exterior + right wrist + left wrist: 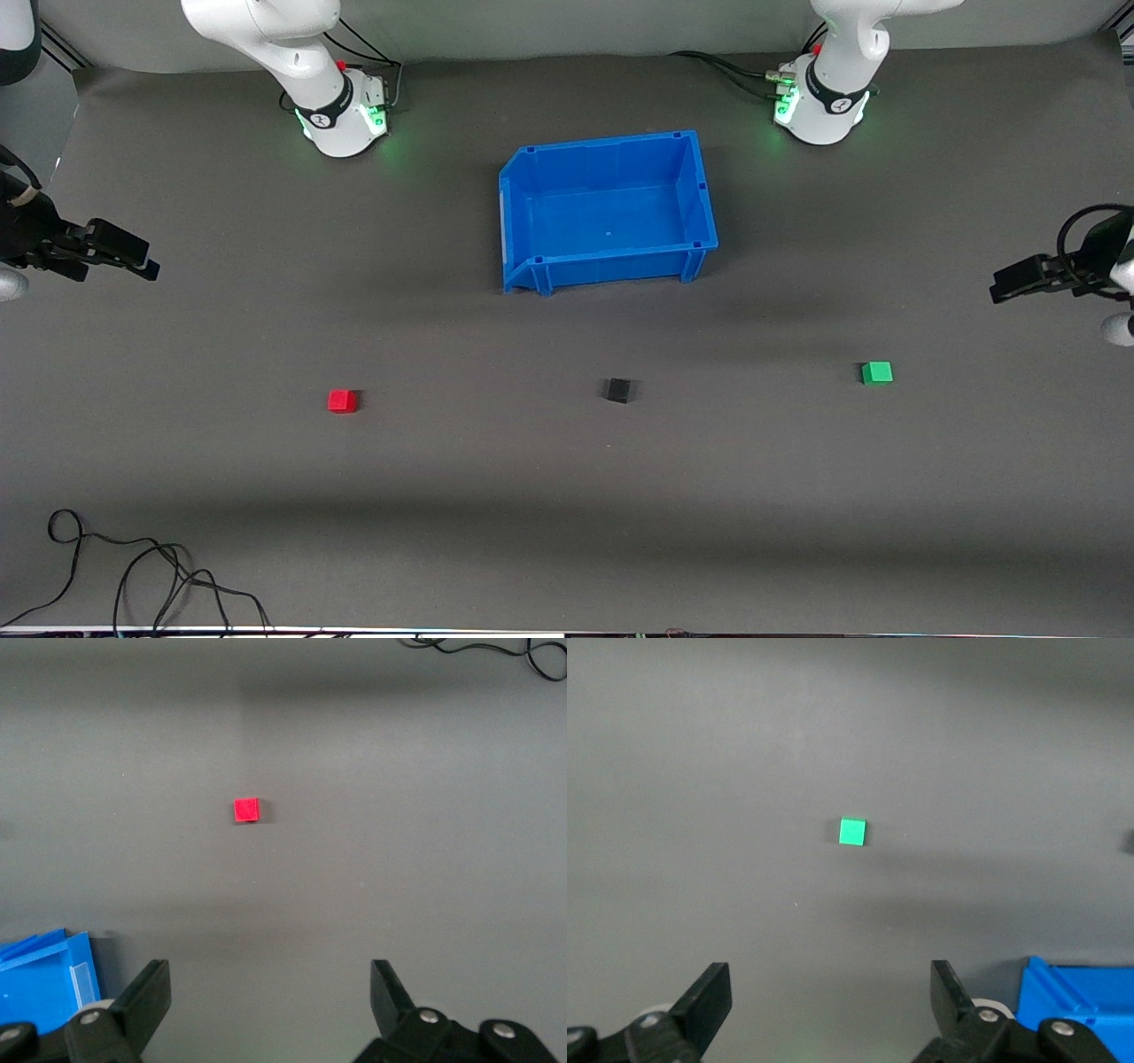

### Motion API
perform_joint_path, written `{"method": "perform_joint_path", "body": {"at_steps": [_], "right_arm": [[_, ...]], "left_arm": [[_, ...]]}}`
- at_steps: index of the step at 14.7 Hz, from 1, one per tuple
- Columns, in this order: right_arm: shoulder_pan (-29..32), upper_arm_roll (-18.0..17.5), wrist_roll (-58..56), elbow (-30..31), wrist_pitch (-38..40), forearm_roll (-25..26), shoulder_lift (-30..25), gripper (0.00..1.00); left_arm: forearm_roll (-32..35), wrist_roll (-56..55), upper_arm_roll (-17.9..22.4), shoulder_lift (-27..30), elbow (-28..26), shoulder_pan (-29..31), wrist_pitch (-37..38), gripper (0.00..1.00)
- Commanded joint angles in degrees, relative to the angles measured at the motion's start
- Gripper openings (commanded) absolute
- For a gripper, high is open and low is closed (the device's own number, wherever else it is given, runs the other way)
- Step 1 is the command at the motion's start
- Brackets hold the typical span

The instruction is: Attach green and red cubes to black cube

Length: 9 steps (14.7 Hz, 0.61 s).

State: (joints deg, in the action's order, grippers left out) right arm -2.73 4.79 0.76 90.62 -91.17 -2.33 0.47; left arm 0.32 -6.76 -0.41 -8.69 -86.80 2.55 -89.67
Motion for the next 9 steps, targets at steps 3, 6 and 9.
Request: {"method": "perform_joint_path", "body": {"at_steps": [3, 6, 9], "right_arm": [[-1.0, 0.7, 20.4, -4.6, 0.4, -2.8, 4.3, 1.0], [-1.0, 0.7, 38.1, -5.9, 0.5, -6.9, 7.1, 1.0], [-1.0, 0.5, 63.1, -6.3, -0.1, -9.5, 8.8, 1.0]], "left_arm": [[-1.2, -5.0, 0.0, -4.1, -0.2, 4.6, 0.7, 1.0], [-1.7, -12.3, 0.0, -6.4, -3.4, 7.2, -3.8, 1.0], [-1.6, -25.0, 0.0, -6.6, -8.7, 6.6, -10.2, 1.0]]}}
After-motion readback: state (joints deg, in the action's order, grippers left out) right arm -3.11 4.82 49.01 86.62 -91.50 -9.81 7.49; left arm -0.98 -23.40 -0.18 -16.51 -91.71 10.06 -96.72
